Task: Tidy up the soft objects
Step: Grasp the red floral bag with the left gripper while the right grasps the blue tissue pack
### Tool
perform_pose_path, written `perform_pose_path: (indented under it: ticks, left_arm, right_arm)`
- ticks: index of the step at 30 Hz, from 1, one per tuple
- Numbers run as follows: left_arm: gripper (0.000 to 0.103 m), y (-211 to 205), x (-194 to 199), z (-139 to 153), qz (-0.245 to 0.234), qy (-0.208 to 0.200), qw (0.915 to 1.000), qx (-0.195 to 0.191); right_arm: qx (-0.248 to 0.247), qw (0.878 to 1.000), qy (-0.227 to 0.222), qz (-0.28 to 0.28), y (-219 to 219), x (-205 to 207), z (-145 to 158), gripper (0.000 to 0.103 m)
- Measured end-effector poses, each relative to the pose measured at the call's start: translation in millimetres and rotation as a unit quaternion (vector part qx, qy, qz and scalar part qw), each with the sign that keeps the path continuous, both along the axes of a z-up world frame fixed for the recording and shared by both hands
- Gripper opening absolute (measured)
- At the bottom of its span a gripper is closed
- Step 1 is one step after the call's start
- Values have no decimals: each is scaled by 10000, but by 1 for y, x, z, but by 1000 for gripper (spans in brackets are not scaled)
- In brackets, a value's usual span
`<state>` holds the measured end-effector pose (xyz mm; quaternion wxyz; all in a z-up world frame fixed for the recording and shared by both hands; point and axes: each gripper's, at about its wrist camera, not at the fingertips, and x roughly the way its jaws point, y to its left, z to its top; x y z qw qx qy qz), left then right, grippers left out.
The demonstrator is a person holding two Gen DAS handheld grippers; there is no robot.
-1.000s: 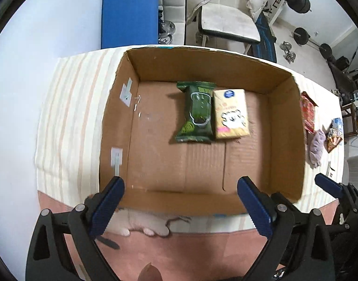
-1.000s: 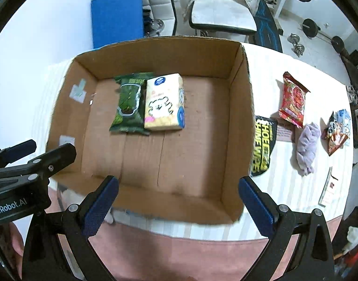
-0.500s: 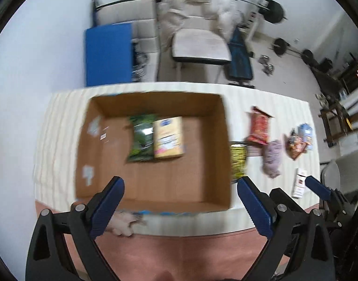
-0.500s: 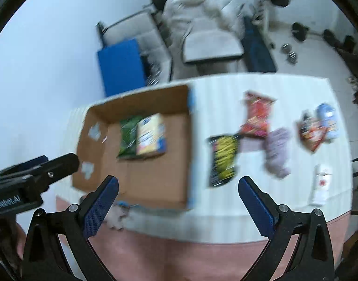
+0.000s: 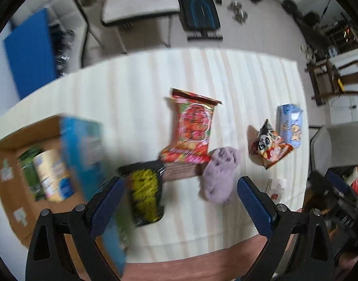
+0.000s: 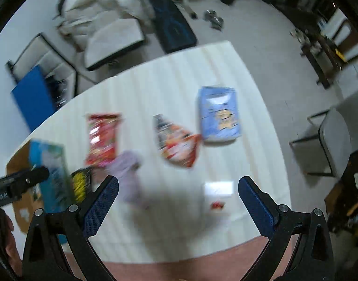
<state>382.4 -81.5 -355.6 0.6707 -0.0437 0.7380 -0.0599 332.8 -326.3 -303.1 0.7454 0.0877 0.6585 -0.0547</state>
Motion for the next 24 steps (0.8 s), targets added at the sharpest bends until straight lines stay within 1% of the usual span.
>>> perform_pose_path:
  ticks: [4,6,9,10,11,12,13,14,15,16,17,18,19,21,22,23,24]
  left_arm:
    - [99,-20,27,-50,-151,367,9991,161]
    - [99,-28,37,-72,-193,541,9981,210]
    - [99,-37,44,-95,-235,690,9970,249]
    - [99,-39,46,-100,-246,715,9968,266]
    - [97,-41,46,-105,-260,747,9965,268]
    - [88,-43,47,-109,-273,778,9962,267]
    - [82,-45,46,-112,-291,807,9959,291]
    - [69,-46,45,-114,-331,827,9956,301]
    - [61,-49,42,-116,-379,852,9950,370]
    - [58,-51,41,-115,-432,772,9950,469]
    - [50,-53,39,-114,-493,699,9947,579]
    - [47,-55,37,-113,-527,636,9945,643]
    - [47,-55,35,-112,-514,601,9948,644]
    - [43,-54,30,-109,-492,508,9955,635]
    - [43,-53,28,-106,-474,467,9957,639]
    - [43,-51,27,-103,-438,421,9961,646]
    - [43,-48,25,-99,-380,341,9966,645]
  right_arm:
    - [-49,9991,350,-240,-44,41,-48,103]
    - [-22,9986,466,-260,-55,56,-67,103]
    - [-13,9971,708,-277,-65,78,-99,103]
    - [-20,9968,751,-278,-65,83,-105,103]
    - [-28,9963,820,-267,-66,88,-112,103]
    - [-38,9956,895,-276,-68,93,-120,103]
    - [-14,9949,971,-288,-70,98,-128,103]
    - [10,9942,1039,-286,-71,101,-135,103]
    - [21,9932,1125,-296,-72,104,-142,103]
    - [13,9923,1197,-316,-74,106,-149,103]
    - [23,9915,1254,-331,-75,108,-155,103]
    - [64,9909,1296,-347,-76,109,-160,103]
    - [124,9903,1325,-401,-78,110,-164,103]
    - [129,9891,1378,-500,-81,110,-170,93]
    - [-48,9897,1315,-566,-81,111,-168,89]
    - [-194,9895,1312,-577,-80,110,-166,77]
    - [-253,9899,1277,-568,-80,110,-163,63]
